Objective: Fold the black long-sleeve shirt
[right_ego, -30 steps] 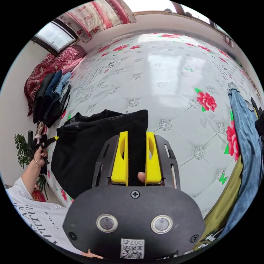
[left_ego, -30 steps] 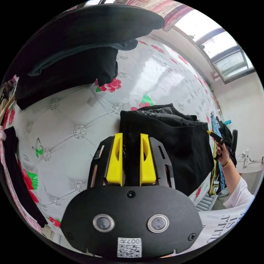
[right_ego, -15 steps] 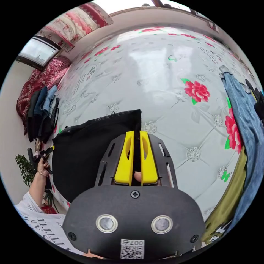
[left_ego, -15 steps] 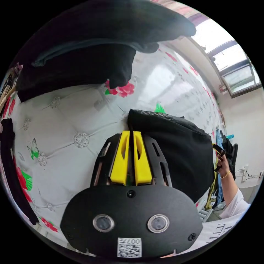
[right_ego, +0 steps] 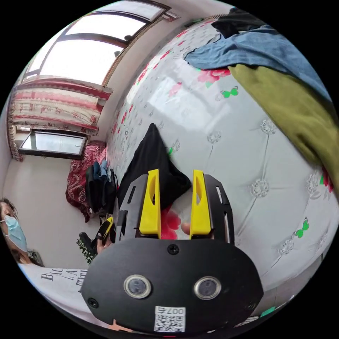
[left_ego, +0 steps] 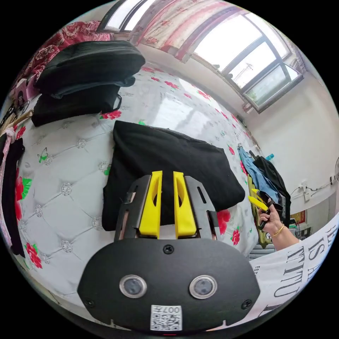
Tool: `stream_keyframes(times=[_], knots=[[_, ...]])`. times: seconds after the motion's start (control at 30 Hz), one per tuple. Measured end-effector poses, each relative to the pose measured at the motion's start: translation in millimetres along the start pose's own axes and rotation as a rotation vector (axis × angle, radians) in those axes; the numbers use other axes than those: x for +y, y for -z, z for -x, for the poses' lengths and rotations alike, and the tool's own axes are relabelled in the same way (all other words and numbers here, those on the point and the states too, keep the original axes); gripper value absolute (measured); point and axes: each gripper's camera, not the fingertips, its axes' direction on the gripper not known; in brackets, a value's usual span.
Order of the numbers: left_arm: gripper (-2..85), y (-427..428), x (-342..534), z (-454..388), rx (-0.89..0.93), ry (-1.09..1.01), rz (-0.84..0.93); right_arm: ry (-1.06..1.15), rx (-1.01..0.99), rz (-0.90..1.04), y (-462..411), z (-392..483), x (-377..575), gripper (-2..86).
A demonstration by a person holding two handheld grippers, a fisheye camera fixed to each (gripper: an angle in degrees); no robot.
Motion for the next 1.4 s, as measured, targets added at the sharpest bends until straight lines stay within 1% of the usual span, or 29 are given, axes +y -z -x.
stream_keyframes(times=[0.03,0.07,0.1,0.17,0.2,0.27,0.3,0.37,0.43,0.5,0.57,0.6,0.63,0.67,0.7,0.77,0.8,0.87,0.9,0.97,1.03,1.1,1.17,1.2,1.27,1.3,1.33,1.4], knots=[[6.4,-10.5,8.7,-15.7,0.052,-0.031,0.002,-0.006,-0.012,0.034,-6.2,-4.5,6.6,11.1],[6.7,-17.2,12.0,-21.0,0.066,-0.035,0.016,0.0,-0.039,0.058,-14.5,-5.2,9.8,11.4],[7.4,-33.1,15.7,-28.8,0.075,-0.044,0.075,0.001,-0.053,0.066,-19.2,-5.0,10.1,11.6],[8.4,-59.7,21.6,-36.6,0.024,-0.097,0.164,-0.022,-0.096,0.095,-41.1,-7.5,7.3,11.8],[8.6,-74.3,27.2,-37.9,-0.05,-0.137,0.206,-0.034,-0.103,0.1,-46.6,-8.9,6.3,11.8],[8.7,-72.0,28.5,-38.1,-0.055,-0.171,0.198,-0.096,-0.094,0.072,-56.4,-14.9,5.1,11.2],[8.7,-66.0,24.6,-37.5,-0.053,-0.153,0.228,-0.107,-0.094,0.066,-57.2,-16.2,5.2,10.9],[8.6,-45.3,21.4,-39.9,-0.053,-0.151,0.197,-0.121,-0.106,0.071,-59.1,-21.0,5.5,9.4],[7.9,-17.3,25.5,-48.3,-0.076,-0.235,0.095,-0.097,-0.095,0.072,-58.4,-20.6,6.9,8.1],[6.8,-16.7,30.8,-47.3,-0.1,-0.254,0.106,-0.074,-0.086,0.061,-56.2,-15.3,8.3,6.9],[6.3,-43.5,37.6,-36.3,-0.114,-0.234,0.263,0.018,-0.056,0.025,-51.3,10.0,9.2,5.6],[6.2,-54.3,42.0,-28.4,-0.102,-0.219,0.281,0.062,-0.045,0.02,-50.5,20.8,9.2,5.4],[6.1,-49.5,43.1,-25.2,-0.1,-0.236,0.237,0.158,-0.015,0.013,-49.8,46.5,9.1,5.0],[6.1,-50.0,42.2,-24.0,-0.104,-0.237,0.242,0.273,-0.001,0.011,-49.6,77.1,9.0,4.7],[5.9,-48.3,39.8,-22.3,-0.102,-0.23,0.247,0.338,-0.004,0.014,-49.9,94.0,9.2,4.6],[5.7,-43.7,37.3,-18.5,-0.091,-0.218,0.25,0.623,-0.023,0.045,-56.8,168.6,17.9,4.3],[5.5,-38.6,36.6,-14.9,-0.075,-0.21,0.242,0.696,-0.03,0.061,-60.7,187.3,22.5,4.2],[5.2,-25.5,36.2,-7.0,-0.052,-0.16,0.219,0.965,-0.066,0.153,-84.3,255.1,50.3,4.1],[5.3,-12.7,37.8,-1.1,-0.023,-0.124,0.204,1.025,-0.077,0.176,-91.0,269.8,59.2,4.1],[6.0,13.3,46.6,8.9,0.044,-0.096,0.151,1.245,-0.115,0.288,-123.7,316.9,99.5,4.2],[7.2,48.3,67.6,29.1,0.123,-0.051,0.095,1.355,-0.121,0.373,-155.2,337.3,132.3,4.4],[7.4,70.4,86.1,50.0,0.129,0.012,0.08,1.397,-0.116,0.486,-197.1,345.2,163.2,4.7],[7.4,87.5,103.2,73.9,0.12,0.089,0.077,1.379,-0.092,0.658,-265.5,335.7,198.5,5.4],[7.5,96.2,112.6,91.4,0.114,0.157,0.083,1.367,-0.079,0.707,-283.6,330.3,206.5,5.7],[7.9,107.9,123.6,118.2,0.116,0.278,0.079,1.296,0.059,0.903,-352.0,300.4,232.9,6.6],[8.2,116.8,128.3,133.9,0.137,0.346,0.055,1.279,0.078,0.92,-360.1,295.1,235.3,6.9],[8.7,125.4,130.4,146.7,0.164,0.391,0.024,1.259,0.036,0.882,-357.5,294.6,232.7,7.3],[9.9,135.1,129.1,162.0,0.209,0.423,-0.007,1.255,-0.039,0.875,-345.3,302.0,223.5,8.2]])
